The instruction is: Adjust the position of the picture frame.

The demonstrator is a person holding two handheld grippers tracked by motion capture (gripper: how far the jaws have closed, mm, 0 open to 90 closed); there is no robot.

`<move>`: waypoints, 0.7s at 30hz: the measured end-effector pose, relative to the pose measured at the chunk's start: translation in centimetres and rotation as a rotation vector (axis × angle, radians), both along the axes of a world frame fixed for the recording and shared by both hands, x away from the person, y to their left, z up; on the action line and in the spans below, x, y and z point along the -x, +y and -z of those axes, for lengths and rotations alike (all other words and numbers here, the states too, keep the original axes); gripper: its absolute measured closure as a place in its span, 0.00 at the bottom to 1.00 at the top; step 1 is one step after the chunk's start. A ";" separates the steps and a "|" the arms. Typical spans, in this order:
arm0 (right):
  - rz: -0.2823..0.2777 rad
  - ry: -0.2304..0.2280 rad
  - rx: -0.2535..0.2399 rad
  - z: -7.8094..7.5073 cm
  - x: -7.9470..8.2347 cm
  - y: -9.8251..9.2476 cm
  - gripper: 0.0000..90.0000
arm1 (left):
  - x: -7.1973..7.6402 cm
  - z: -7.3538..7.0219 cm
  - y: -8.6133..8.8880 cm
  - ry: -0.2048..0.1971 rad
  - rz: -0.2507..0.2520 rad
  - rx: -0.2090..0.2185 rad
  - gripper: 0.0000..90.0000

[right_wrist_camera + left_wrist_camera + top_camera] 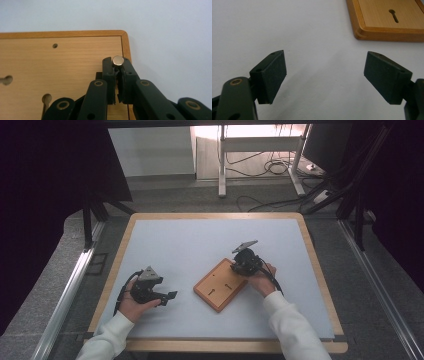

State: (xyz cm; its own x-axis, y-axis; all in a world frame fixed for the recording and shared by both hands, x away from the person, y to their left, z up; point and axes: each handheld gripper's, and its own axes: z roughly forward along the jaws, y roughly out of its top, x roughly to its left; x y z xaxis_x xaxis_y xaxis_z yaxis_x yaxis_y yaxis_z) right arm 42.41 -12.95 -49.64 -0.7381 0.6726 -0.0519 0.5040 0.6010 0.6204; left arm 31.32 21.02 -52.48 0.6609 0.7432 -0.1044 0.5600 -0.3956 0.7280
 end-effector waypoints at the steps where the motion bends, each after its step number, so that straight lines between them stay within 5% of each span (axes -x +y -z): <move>1: 0.000 0.000 0.000 0.0 0.0 0.0 0.95 | 0.0 0.0 0.0 0.001 0.000 0.001 0.20; 21: -0.026 -0.010 -0.042 0.5 -4.3 3.8 0.95 | -0.1 0.1 0.0 0.002 0.004 0.000 0.20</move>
State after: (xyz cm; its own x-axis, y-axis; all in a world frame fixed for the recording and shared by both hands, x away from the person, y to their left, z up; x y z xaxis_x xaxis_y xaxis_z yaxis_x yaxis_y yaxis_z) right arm 46.69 -9.17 -50.11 -0.7548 0.6552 -0.0311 0.4826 0.5868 0.6503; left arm 31.37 21.05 -52.62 0.6636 0.7406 -0.1059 0.5599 -0.3977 0.7268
